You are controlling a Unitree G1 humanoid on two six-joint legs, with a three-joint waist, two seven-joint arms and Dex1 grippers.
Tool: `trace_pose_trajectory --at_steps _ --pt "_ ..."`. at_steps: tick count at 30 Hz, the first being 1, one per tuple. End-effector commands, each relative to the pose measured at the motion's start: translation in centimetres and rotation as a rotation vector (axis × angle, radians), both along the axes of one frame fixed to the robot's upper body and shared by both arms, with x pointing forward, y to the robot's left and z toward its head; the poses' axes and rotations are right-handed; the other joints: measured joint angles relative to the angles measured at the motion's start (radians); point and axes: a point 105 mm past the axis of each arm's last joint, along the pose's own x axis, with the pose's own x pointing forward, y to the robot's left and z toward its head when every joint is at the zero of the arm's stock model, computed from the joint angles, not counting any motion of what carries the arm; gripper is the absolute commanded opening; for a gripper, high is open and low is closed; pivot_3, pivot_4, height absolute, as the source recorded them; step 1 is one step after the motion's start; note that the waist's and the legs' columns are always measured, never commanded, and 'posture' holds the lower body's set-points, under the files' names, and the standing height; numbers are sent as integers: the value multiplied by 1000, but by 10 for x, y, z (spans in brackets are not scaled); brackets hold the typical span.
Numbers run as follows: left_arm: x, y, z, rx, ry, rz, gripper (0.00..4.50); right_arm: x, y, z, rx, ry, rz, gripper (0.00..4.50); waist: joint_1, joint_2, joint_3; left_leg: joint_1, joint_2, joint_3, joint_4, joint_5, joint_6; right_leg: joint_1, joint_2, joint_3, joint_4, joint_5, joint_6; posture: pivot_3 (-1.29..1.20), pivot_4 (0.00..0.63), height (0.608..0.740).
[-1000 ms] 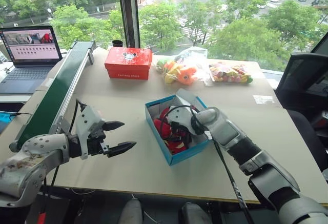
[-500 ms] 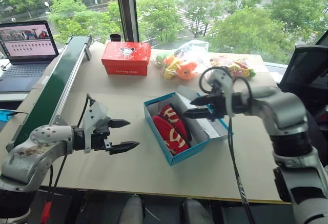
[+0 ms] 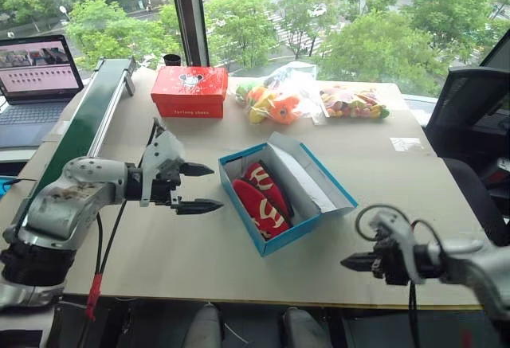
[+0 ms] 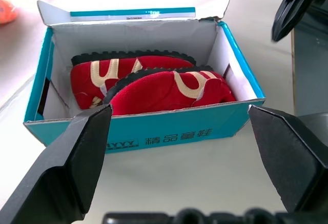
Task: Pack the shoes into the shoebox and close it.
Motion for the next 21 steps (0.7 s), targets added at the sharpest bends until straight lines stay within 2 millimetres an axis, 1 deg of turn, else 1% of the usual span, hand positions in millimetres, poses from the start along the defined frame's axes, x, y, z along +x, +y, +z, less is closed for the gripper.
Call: trace_pose_trajectory --at_steps 1,3,4,6,7,8,10,12,15,16,18,19,21 --pt "1 -2 10 15 -48 -32 4500 30 7 -2 102 -102 -96 65 -8 3 2 0 0 0 0 0 0 0 0 0 0 0 0 0 150 739" --pt "1 -1 12 18 -51 -30 4500 45 6 -8 151 -127 -170 65 -13 3 2 0 0 0 -1 0 0 0 0 1 0 0 1 0 150 739" --pt "1 0 14 19 -52 -28 4500 56 -1 -14 147 -143 -241 65 -14 3 2 0 0 0 -1 0 0 0 0 1 0 0 0 0 150 739" --pt "0 0 14 24 -51 -25 4500 68 -12 -22 123 -159 -321 65 -11 3 2 0 0 0 -1 0 0 0 0 1 0 0 0 0 150 739" --pt "-1 0 14 24 -46 -27 4500 73 -13 -23 140 -165 -343 65 -11 3 2 0 0 0 -2 0 0 0 0 0 0 0 0 0 150 739" --pt "-3 0 14 23 -41 -30 4500 80 -16 -21 172 -182 -382 65 -11 3 2 0 0 0 -2 0 0 0 0 0 0 0 0 0 150 739" --pt "-4 0 14 32 -39 -30 4500 102 -30 -14 276 -228 -530 65 -12 1 1 1 0 0 -1 0 0 2 0 0 0 1 1 0 150 739" --pt "-4 0 15 32 -45 -22 4500 120 -48 -9 373 -269 -689 65 -11 0 1 2 -1 0 1 0 0 3 -1 1 0 2 2 0 150 739" --pt "-6 -2 18 28 -50 -23 4500 133 -70 -3 481 -297 -844 65 -5 0 1 3 -1 1 1 2 2 4 -1 1 0 4 2 0 150 739" --pt "-6 -2 18 28 -50 -24 4500 134 -72 0 516 -298 -856 65 -4 0 1 3 -1 0 1 2 2 4 -1 0 0 4 2 0 150 739" --pt "-7 -2 18 30 -50 -23 4500 137 -69 11 597 -301 -838 65 -4 0 1 3 -1 1 1 2 2 4 -1 0 0 4 2 0 150 739" --pt "-6 -2 17 30 -50 -21 4500 138 -61 29 650 -344 -771 65 -5 0 1 3 -1 1 0 2 2 4 -1 1 0 4 1 0 150 739" --pt "-5 -1 17 30 -50 -16 4500 132 -41 66 759 -424 -605 65 -7 1 2 2 -1 1 -1 2 2 3 -1 1 -1 5 -1 0 150 739"
